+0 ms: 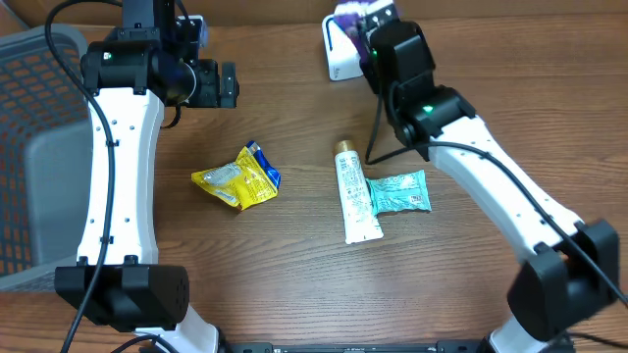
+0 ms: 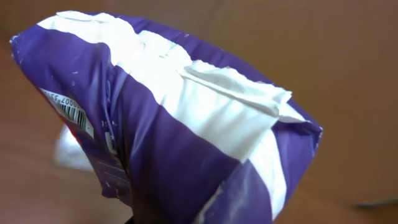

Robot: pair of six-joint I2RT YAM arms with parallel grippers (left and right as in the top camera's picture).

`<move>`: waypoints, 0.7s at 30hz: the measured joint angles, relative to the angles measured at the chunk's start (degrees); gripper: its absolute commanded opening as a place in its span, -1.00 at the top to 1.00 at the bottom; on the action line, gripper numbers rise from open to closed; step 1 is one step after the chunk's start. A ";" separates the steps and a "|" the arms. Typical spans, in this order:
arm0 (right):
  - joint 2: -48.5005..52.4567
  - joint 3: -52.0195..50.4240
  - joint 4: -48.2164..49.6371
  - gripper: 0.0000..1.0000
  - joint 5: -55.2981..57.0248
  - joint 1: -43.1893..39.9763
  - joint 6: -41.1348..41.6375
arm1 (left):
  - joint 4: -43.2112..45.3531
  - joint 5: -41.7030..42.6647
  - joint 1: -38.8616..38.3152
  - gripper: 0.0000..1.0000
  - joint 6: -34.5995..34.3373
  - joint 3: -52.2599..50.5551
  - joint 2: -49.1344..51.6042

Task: Scan the item barcode
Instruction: 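Lift the purple box and carry it to the white scanner, then hold the purple box's barcode over the scanner with the right gripper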

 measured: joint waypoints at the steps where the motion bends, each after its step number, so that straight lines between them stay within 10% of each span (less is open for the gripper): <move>1: 1.07 0.00 3.17 0.92 2.64 0.00 -3.28 | 0.00 0.00 0.00 -0.99 0.00 0.00 0.00; 21: 24.46 0.26 50.84 0.92 13.40 0.04 -45.90 | 0.00 0.00 0.00 -0.99 0.00 -0.02 0.00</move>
